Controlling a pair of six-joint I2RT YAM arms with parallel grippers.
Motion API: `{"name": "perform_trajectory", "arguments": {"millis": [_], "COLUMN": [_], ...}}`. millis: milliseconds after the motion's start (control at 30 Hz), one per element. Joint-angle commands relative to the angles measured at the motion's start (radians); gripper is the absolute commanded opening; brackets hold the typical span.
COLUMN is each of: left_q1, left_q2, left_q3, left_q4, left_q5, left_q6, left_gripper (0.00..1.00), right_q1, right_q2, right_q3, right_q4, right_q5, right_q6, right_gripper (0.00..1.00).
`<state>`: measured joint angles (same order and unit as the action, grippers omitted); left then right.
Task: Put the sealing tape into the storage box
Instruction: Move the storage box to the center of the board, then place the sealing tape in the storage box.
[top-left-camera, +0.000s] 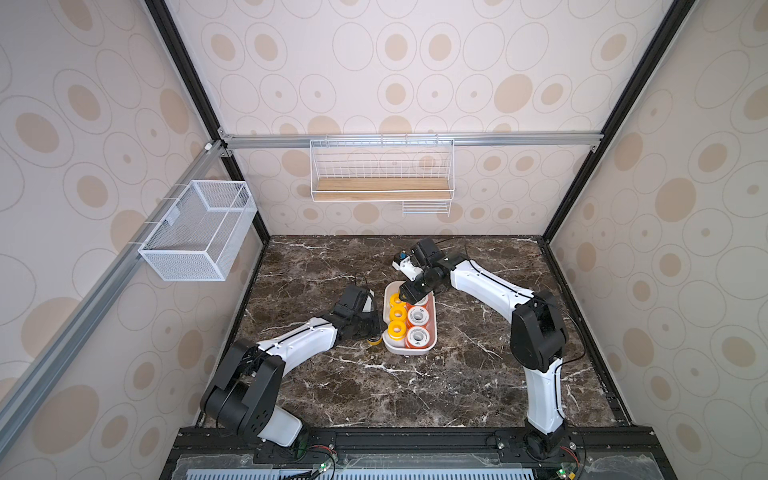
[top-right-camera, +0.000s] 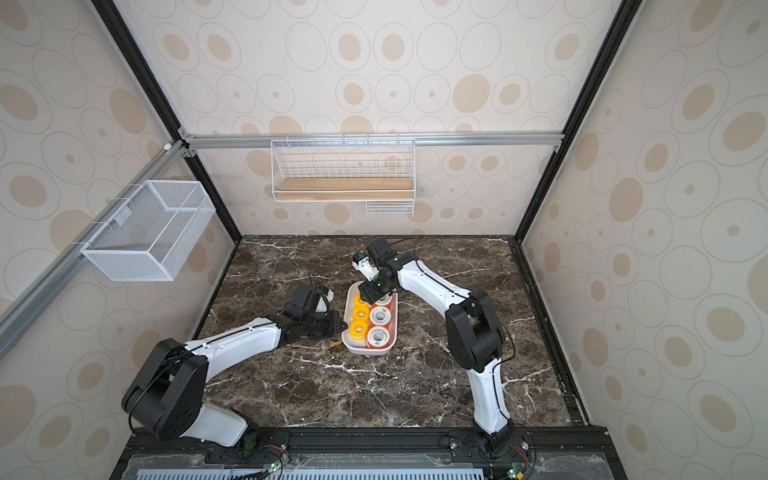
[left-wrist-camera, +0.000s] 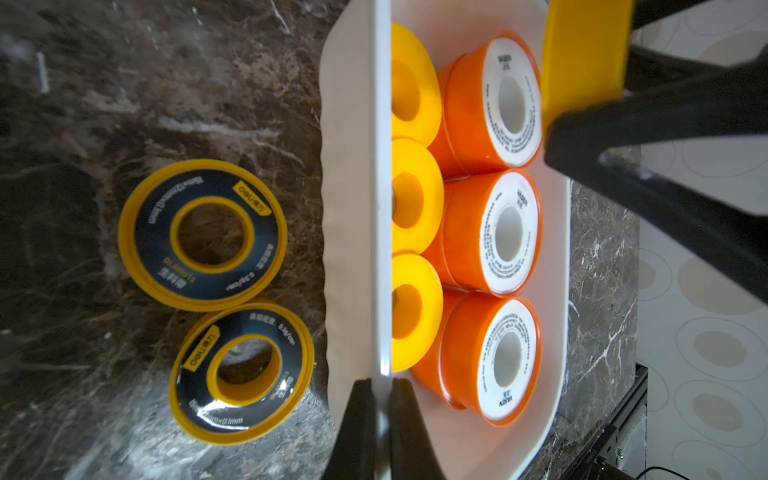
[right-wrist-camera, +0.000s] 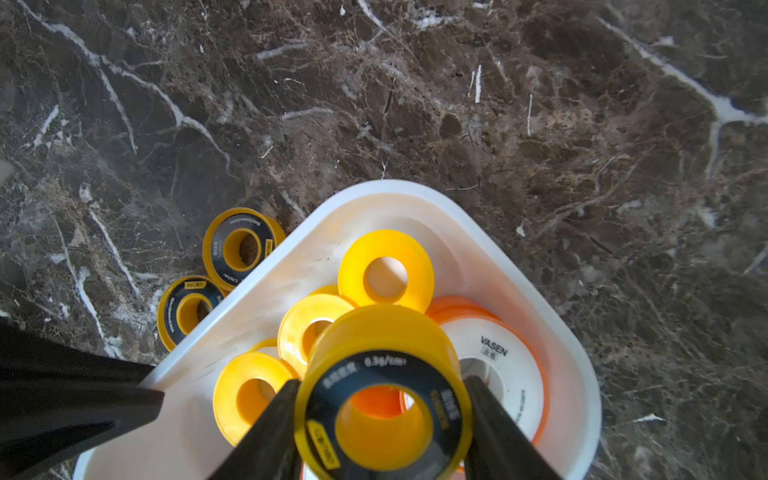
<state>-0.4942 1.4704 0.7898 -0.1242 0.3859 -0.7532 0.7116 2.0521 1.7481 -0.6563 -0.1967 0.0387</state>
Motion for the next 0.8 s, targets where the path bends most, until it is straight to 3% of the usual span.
{"name": "perform_trajectory", "arguments": {"millis": [0, 500, 767], "left_q1": [-0.005, -0.015, -0.014], "left_q2": [-0.042, -0.009, -0.007], "left_q3": [-0.007, -0.028, -0.035], "left_q4": [0.011, 0.055, 0.055], "left_q5": [-0.018, 0.060, 0.048], "left_q6": [-0.032, -0.036, -0.036], "left_gripper": [0.10, 0.11, 0.15], "right_q1": [0.017, 0.036, 0.039], "right_q2": [-0.011, 0.084, 0.129], "right_q3": [-0.001, 0.088, 0.133], "right_q4": [0.006, -0.021, -0.038], "right_q5": [-0.012, -0.007, 0.009], "right_q6": [-0.025, -0.024, -0.027], "right_gripper": [0.58, 0.57, 0.58]}}
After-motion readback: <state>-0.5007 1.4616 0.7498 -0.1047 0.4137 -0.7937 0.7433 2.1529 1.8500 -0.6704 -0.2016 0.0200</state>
